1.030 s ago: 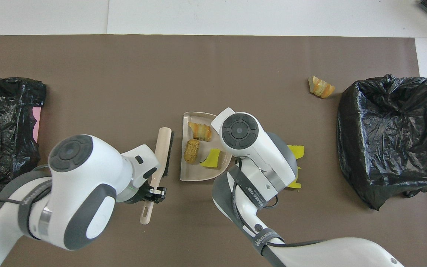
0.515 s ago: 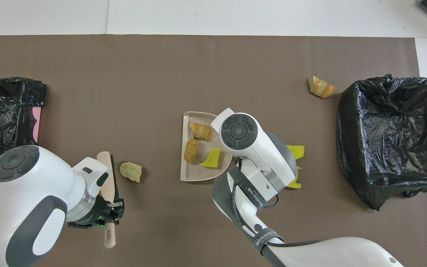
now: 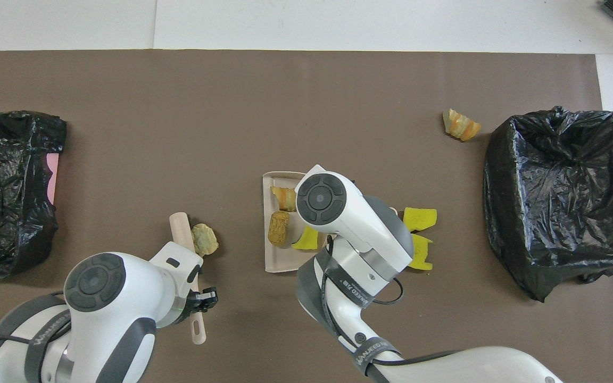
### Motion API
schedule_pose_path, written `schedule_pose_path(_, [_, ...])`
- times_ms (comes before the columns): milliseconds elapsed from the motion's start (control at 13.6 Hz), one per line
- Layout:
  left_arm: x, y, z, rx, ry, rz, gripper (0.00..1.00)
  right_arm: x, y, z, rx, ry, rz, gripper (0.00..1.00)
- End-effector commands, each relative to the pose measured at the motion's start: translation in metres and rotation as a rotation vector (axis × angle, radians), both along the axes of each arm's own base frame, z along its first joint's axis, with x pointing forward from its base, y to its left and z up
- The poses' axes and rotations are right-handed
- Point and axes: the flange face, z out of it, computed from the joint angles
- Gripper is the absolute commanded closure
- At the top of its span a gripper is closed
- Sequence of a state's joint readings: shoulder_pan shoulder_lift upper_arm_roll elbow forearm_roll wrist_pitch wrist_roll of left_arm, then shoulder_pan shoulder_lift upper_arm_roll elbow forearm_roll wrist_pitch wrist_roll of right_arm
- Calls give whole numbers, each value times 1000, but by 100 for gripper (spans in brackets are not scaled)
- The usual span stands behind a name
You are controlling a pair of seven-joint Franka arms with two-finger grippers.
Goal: Sweep and dump trash in bin
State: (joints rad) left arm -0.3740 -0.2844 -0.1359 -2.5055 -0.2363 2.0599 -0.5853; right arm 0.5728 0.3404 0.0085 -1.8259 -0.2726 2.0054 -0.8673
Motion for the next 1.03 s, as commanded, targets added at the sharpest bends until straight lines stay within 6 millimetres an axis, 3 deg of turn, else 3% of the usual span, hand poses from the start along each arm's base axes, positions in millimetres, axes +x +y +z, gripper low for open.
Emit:
schedule_pose_path(0, [7,-36,-6,-55,-38,-21,100,-3,1,-5,-39,21,47,100])
schedule_pose_path(147, [5,-63,1,-127,-49,-87,100,-6,5,-7,-33,17,52,100])
schedule_pose_path(368, [-12,-102,-9,-196,-62,-168,100,-5,7,-7,-10,3,44,100])
schedule_pose_path(662, [-7,-116,-1,-296,-61,-238,100,-2,10,-8,18,-30,-1,100])
schedule_pose_path(957, [-7,-114,6,-296,-42,-222,100,2,6,1,19,-37,-17,100])
